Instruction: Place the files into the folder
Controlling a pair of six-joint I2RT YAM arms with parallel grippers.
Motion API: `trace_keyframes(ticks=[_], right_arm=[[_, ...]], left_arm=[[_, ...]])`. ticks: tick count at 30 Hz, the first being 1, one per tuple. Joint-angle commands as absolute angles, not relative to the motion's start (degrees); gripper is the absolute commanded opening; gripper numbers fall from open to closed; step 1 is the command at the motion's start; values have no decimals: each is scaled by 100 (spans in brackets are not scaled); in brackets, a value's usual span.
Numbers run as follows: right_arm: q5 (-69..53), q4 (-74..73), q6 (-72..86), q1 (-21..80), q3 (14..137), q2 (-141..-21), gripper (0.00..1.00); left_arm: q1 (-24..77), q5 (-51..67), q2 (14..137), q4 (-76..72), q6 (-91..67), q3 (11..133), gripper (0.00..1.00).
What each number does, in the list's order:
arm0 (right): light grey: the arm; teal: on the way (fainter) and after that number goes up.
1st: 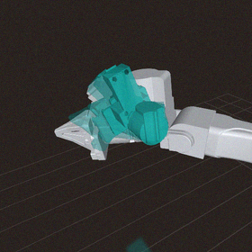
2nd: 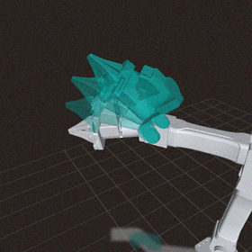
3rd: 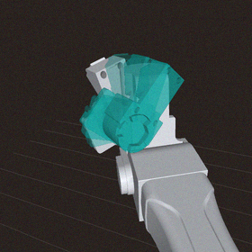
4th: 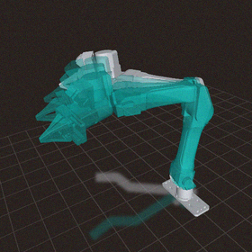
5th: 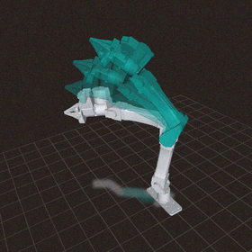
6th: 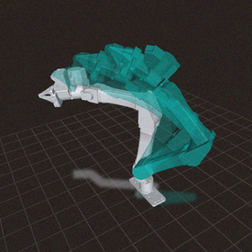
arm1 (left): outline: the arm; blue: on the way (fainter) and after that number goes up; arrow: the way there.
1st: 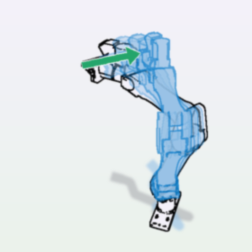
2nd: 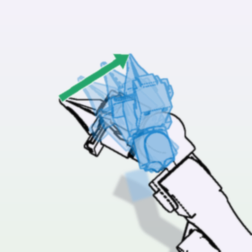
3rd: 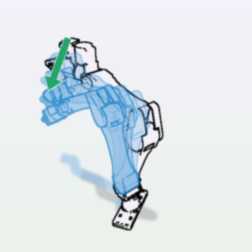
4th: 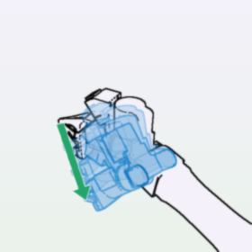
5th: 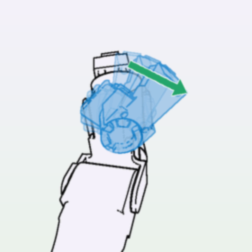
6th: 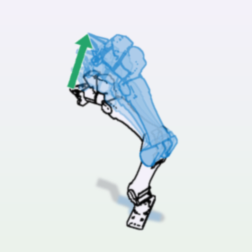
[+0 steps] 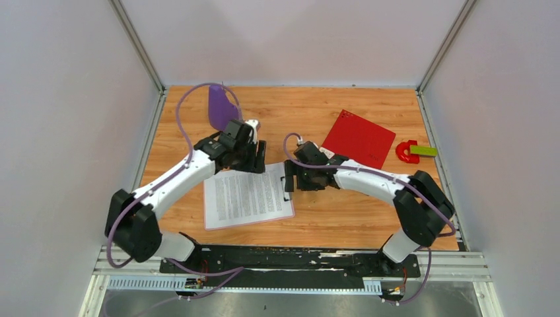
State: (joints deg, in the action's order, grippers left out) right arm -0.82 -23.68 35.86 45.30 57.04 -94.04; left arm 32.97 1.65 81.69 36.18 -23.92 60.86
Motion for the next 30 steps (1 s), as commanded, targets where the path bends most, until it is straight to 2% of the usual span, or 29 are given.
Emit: trace_keyframes(ticks=[1, 3, 4, 8, 12, 19, 30], right_arm=[[498, -3201, 3065, 4520, 6262, -8301, 96], [762, -3442, 2944, 4521, 6361, -7911, 99], [925, -3565, 2923, 4526, 6408, -7717, 100], [1317, -3864, 2816, 4520, 6510, -6984, 99], [1588, -3594, 2821, 4522, 6079, -6277, 99], [1801, -3024, 3087, 4519, 5271, -5491, 99], [1228, -2710, 2623, 4519, 5071, -5055, 99]], left_arm=[[3326, 233, 7185, 3886, -2449, 6718, 78], [3323, 267, 6783, 3909, -2455, 6833, 98], [3323, 263, 6578, 3935, -2452, 6882, 100], [3329, 73, 5928, 4329, -2455, 7047, 100], [3326, -218, 5256, 4519, -2400, 6986, 100], [3328, -833, 3735, 4048, -2512, 6222, 100], [3331, -1184, 3471, 4343, -2644, 5955, 100]])
